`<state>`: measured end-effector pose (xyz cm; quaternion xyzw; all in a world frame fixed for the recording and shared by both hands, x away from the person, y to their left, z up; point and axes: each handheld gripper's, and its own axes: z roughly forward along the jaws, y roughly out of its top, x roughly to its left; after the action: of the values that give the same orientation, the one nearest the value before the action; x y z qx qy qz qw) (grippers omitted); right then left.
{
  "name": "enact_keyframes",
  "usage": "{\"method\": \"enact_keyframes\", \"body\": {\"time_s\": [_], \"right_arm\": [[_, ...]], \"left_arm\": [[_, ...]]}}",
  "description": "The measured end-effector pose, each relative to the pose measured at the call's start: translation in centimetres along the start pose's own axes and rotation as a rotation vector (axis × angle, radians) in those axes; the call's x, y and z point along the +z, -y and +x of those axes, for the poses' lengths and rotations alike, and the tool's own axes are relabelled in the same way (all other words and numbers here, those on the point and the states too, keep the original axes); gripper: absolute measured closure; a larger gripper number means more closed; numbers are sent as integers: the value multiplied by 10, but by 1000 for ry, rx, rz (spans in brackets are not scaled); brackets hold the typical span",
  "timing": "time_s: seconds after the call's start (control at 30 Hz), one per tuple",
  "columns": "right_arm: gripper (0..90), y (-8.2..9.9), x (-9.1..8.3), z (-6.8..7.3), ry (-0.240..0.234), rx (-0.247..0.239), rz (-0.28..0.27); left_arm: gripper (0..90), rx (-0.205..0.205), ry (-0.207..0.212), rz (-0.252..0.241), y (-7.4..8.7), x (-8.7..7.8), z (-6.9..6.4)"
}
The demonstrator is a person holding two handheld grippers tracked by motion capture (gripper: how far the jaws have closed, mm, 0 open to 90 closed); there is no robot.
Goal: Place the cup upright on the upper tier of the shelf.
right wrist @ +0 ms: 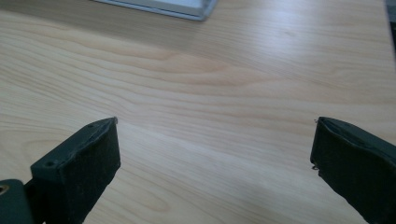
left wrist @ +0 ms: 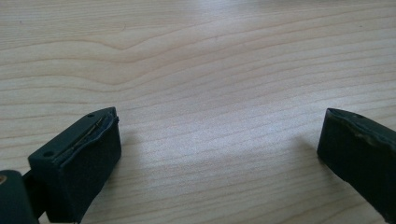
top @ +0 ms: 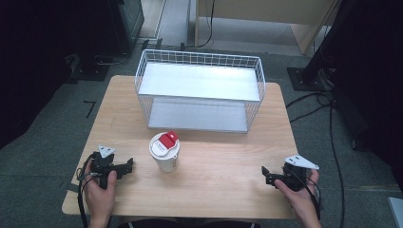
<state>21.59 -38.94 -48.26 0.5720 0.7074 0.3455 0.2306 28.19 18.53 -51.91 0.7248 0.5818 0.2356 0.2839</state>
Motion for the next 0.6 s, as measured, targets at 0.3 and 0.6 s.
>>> {"method": "enact_keyframes", "body": {"time_s": [0.3, 0.6], "right_arm": [[30, -26, 9, 41, -78, -47, -38], [49, -45, 22, 105, -165, -159, -111]], "left_arm": [[0, 0, 0, 0, 0, 0, 0], [0, 1, 0, 1, 0, 0, 0]]}}
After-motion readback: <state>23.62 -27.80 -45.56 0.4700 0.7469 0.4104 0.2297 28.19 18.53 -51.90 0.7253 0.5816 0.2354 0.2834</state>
